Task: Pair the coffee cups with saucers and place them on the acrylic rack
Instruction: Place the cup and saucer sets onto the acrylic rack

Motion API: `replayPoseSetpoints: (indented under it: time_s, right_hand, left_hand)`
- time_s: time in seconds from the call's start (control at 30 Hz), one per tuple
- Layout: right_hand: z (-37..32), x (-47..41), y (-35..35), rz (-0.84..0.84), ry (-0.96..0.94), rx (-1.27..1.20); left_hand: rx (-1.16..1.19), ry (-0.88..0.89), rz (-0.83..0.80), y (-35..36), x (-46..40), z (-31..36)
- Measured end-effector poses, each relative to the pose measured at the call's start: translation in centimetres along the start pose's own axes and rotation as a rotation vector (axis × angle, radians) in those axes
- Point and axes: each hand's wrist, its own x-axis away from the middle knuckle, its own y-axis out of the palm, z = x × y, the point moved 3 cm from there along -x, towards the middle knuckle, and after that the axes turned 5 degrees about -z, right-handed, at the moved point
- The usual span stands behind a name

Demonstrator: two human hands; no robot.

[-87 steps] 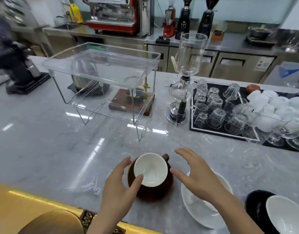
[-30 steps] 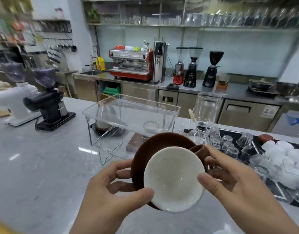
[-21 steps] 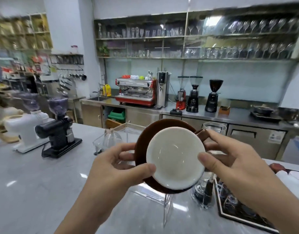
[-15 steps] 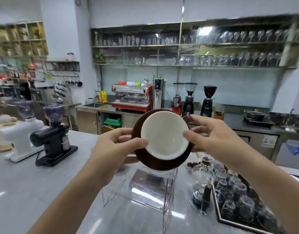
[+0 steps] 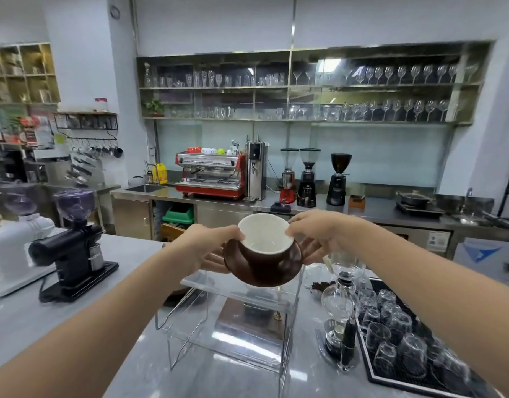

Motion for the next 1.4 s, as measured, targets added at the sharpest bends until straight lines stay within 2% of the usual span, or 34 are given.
replayPoseSetpoints:
  time_s: [0.23, 0.53, 0.93, 1.07, 1.4]
  right_hand:
    - [-0.4, -1.9, 1.7, -0.079, 0.215, 0.026]
    - [-0.3, -4.0, 2.7, -0.09, 0.272, 0.099]
    - [-0.5, -5.3, 3.5, -0.089, 0.261, 0.221]
    - [-0.5, -4.8, 3.4, -0.083, 0.243, 0.187]
    - [-0.9, -3.9, 2.0, -0.005, 0.141, 0.164]
  left_hand:
    - [-0.137, -0.141, -0.111, -0.3, -2.2, -1.1]
    - [-0.211, -0.199, -0.189, -0.5, -3.8, -1.9]
    - [-0.241, -0.197, -0.234, -0.4, -4.2, -1.6]
    - [-0.26, -0.18, -0.228, -0.4, -4.5, -1.8]
    - [-0.41, -0.112, -0.103, -1.6, -5.1, -2.0]
